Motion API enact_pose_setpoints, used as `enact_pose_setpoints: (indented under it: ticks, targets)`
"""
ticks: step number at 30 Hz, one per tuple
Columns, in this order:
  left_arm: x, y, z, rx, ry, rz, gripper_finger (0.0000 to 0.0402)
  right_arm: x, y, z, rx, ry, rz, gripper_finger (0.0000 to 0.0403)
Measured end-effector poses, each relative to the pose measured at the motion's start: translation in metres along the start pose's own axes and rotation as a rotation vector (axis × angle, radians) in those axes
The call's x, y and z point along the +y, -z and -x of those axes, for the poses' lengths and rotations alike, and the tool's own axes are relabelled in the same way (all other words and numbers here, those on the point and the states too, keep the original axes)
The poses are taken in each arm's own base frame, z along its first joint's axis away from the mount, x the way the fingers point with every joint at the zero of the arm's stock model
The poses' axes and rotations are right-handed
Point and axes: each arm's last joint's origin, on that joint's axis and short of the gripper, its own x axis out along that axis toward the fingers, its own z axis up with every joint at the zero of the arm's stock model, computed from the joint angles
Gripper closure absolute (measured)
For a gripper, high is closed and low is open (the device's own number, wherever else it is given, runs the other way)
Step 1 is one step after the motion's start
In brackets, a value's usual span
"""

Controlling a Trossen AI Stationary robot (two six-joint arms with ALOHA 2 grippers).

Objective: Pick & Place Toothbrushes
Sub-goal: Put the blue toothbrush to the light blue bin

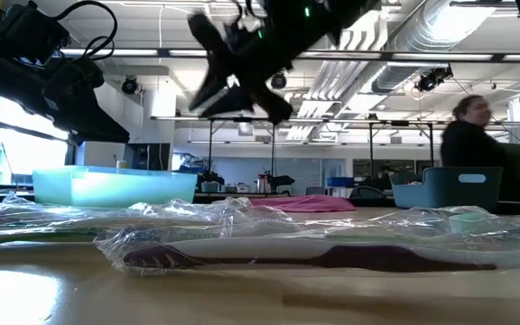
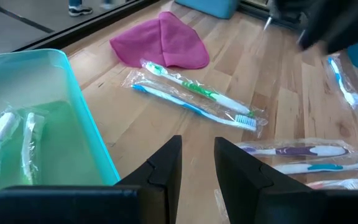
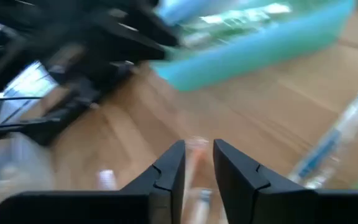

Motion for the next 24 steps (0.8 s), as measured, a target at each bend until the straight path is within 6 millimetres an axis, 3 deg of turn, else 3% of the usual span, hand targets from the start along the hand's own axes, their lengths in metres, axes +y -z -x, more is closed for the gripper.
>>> enact_pose_setpoints:
  ticks: [3,7,10,19,24]
  targets:
    - [0.0,0.0,0.0,0.0,-0.001,0.0,0.0309,0.017,-0.005,0.008,-0.027,0.034,0.047,0.0347]
    - [0.0,0.0,0.0,0.0,0.0,0.0,0.0309,0.02,-0.006,0.011,-0.044,0.073,0.059,0.0362]
    - [0.0,0.0,0.0,0.0,-0.001,0.0,0.0309,0.013,-0.005,0.008,-0.01,0.106,0.026,0.0369]
    - [0.0,0.0,0.0,-0.003,-0.004,0.0,0.0309,-0.018,0.011,-0.025,0.086,0.196,0.005,0.0374]
    - [0.0,0.0,0.0,0.001,-0.004,0.0,0.0309,-0.032,0.01,-0.029,0.117,0.268,-0.009,0.0374]
